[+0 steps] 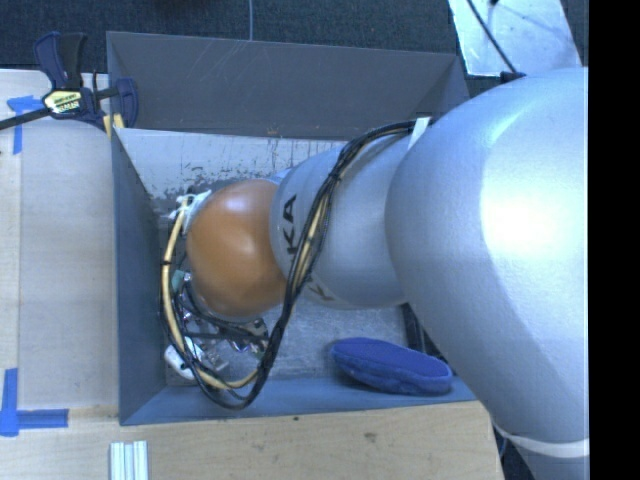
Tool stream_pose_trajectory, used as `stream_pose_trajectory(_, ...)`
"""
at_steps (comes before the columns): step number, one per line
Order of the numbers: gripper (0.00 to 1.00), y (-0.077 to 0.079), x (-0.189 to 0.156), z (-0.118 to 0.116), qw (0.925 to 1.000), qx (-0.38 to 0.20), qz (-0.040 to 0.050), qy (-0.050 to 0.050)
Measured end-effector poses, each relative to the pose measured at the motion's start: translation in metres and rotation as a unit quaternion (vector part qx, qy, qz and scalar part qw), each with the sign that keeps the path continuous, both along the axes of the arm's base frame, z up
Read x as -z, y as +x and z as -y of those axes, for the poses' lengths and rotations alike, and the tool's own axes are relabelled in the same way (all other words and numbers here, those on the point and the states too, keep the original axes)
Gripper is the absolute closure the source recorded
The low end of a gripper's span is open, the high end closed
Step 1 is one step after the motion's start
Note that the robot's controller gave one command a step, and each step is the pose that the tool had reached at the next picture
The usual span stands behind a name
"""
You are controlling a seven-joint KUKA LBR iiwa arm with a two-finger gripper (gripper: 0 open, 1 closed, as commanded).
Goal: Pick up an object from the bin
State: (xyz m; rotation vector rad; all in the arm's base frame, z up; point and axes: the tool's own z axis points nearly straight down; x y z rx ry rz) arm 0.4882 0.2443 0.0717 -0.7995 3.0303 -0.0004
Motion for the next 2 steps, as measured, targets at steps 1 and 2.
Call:
stream_pose_trajectory(1, 1.0, -0.001, 0.0, 0.0, 1.0, 0.001, -0.0013, 0.0)
stream_pose_trajectory(2, 1.0, 0.033, -0.25, 0.04, 1.0, -0.008, 0.0027, 0.001)
